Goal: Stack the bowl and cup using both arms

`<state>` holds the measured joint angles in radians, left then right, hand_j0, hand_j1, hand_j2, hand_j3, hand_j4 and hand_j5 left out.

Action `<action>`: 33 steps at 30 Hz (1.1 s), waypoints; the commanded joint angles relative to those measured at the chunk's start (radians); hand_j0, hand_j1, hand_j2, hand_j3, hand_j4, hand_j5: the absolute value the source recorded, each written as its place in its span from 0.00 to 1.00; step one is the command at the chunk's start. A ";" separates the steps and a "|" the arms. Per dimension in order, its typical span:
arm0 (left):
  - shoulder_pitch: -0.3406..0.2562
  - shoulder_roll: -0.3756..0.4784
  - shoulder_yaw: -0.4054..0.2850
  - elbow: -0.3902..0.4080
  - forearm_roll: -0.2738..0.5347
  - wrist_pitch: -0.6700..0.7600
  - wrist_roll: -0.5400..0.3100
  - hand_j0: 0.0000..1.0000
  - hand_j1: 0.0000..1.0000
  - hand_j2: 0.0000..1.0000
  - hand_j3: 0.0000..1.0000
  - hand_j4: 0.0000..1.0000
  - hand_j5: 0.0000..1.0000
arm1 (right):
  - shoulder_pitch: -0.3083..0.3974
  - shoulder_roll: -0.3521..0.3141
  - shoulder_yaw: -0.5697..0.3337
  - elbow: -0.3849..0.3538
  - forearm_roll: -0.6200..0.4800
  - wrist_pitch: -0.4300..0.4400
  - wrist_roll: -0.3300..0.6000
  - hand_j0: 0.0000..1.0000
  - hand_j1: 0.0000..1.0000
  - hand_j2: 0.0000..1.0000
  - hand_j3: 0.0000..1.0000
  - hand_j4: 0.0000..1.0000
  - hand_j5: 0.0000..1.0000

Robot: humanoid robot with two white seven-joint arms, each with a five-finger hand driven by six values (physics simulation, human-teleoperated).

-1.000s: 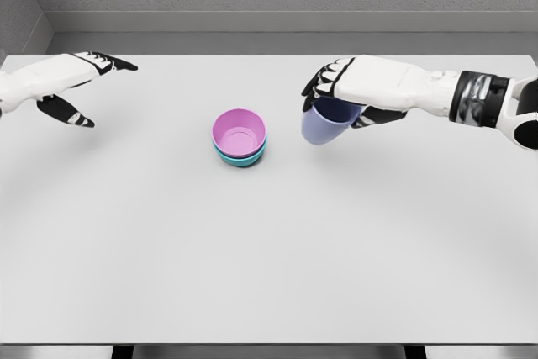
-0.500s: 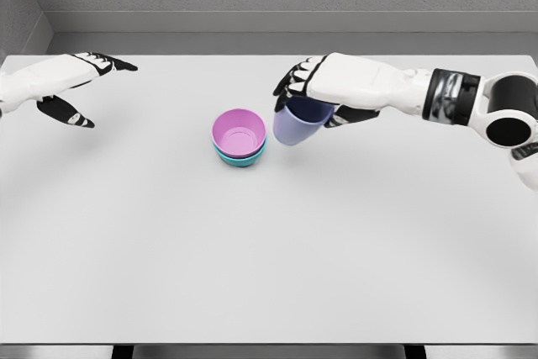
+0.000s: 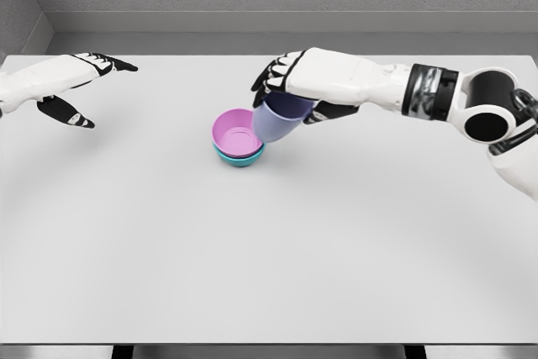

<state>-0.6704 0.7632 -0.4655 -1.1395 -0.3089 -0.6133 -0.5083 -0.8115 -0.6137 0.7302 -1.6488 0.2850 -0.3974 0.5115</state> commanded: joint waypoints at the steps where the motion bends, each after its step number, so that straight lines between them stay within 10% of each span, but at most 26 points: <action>1: 0.000 0.001 0.001 0.000 0.007 0.002 0.001 1.00 1.00 1.00 1.00 1.00 1.00 | -0.002 0.009 0.001 0.003 -0.004 0.017 -0.001 0.60 0.60 0.60 0.60 0.60 0.60; 33: 0.000 0.001 0.001 0.000 0.007 0.002 0.001 1.00 1.00 1.00 1.00 1.00 1.00 | -0.054 0.129 0.081 0.135 -0.001 0.081 -0.001 0.60 0.60 0.60 0.60 0.60 0.60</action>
<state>-0.6704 0.7631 -0.4656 -1.1396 -0.3089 -0.6132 -0.5083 -0.8651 -0.4902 0.8038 -1.5284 0.2885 -0.3187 0.5112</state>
